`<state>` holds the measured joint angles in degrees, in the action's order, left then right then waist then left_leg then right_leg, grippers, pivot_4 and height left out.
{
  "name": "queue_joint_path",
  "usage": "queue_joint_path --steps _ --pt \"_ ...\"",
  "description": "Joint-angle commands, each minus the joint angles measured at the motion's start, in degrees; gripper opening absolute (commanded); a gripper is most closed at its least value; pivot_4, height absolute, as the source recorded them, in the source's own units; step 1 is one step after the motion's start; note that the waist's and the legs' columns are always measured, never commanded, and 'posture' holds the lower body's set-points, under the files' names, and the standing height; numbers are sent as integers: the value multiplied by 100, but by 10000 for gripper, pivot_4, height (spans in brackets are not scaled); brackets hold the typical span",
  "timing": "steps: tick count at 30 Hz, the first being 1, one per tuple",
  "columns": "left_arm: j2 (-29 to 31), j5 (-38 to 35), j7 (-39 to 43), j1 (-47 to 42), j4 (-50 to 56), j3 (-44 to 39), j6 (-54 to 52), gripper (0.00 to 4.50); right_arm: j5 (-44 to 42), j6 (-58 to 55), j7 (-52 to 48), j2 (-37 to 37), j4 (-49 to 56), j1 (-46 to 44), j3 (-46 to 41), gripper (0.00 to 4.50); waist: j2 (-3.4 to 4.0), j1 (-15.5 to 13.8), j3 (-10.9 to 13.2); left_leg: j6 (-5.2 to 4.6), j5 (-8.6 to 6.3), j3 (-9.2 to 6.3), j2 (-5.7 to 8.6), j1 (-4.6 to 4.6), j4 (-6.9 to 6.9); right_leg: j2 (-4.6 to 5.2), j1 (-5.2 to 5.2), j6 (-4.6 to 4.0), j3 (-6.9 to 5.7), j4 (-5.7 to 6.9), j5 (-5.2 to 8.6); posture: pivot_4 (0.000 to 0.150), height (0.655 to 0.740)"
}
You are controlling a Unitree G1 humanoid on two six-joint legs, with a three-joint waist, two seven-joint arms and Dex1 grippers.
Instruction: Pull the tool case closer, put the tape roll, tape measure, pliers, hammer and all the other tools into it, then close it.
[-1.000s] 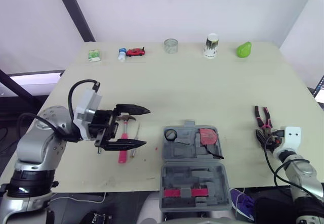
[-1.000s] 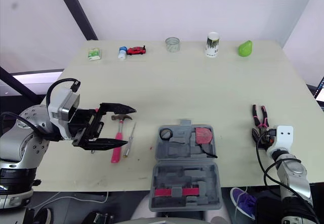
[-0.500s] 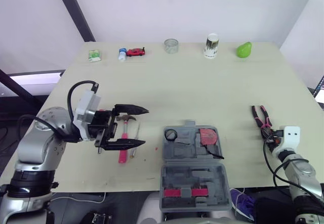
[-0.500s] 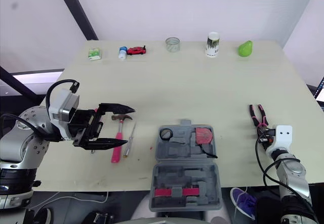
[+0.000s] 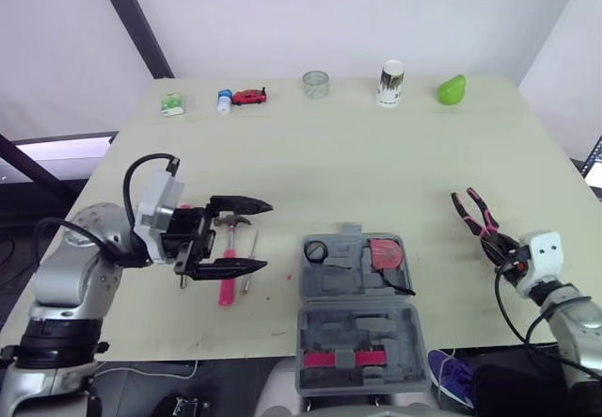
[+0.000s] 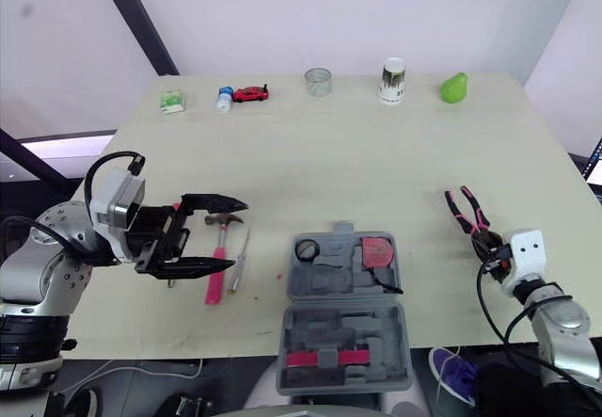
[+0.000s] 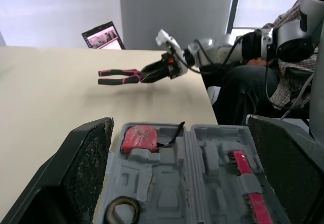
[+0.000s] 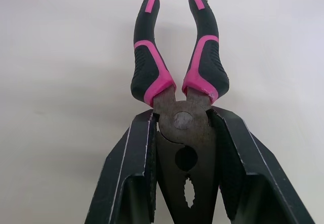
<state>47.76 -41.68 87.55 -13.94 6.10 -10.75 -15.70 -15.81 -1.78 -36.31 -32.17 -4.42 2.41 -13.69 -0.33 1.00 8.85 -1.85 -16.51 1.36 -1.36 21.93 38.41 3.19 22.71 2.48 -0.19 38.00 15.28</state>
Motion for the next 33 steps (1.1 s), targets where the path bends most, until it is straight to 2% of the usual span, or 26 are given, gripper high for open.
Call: queue_joint_path --steps 1,9,14,21,25,30,33 --pt "151 138 431 -57 -274 55 370 45000 -399 -193 -1109 -606 1108 -25 293 9760 1 -6 1 0 0 -1 -2 -1 0 -4 0 0 0 1 0 1500 7400" --pt "741 20 495 -48 -654 661 1082 45000 -461 -925 -2347 -1275 2082 -700 1474 9760 -16 -36 14 0 0 -7 -6 6 2 -5 1 -1 -8 -5 0 1500 7400" --pt "1385 -76 495 317 -722 1004 1732 45000 -162 -1593 -2843 -1491 2571 -1455 2476 9760 -28 -27 30 0 0 -8 -7 8 1 -3 8 -2 -10 -4 1 1500 7400" --pt "1745 -191 495 707 -708 973 2071 45000 492 -2623 -2556 -1343 2838 -2296 3355 9760 -35 -66 38 0 0 -12 -5 25 9 5 13 -2 -23 -6 1 1500 7400" --pt "1854 -272 495 1065 -622 706 2123 45000 949 -3428 -2639 -1597 3208 -2753 3897 9760 -36 -31 45 0 0 -12 -4 27 11 4 18 -2 -22 -4 1 1500 7400" --pt "1784 -241 495 983 -695 690 2091 45000 1105 -3860 -2569 -1368 3392 -2990 4314 9760 -37 -38 45 1 1 -19 -5 91 24 -1 77 -2 -27 12 0 1500 7400" --pt "1761 -233 495 907 -741 740 2079 45000 1262 -3965 -2503 -1248 3330 -3103 4517 9760 -37 -34 45 1 1 -17 -4 98 31 -2 79 -2 -26 11 0 1500 7400"
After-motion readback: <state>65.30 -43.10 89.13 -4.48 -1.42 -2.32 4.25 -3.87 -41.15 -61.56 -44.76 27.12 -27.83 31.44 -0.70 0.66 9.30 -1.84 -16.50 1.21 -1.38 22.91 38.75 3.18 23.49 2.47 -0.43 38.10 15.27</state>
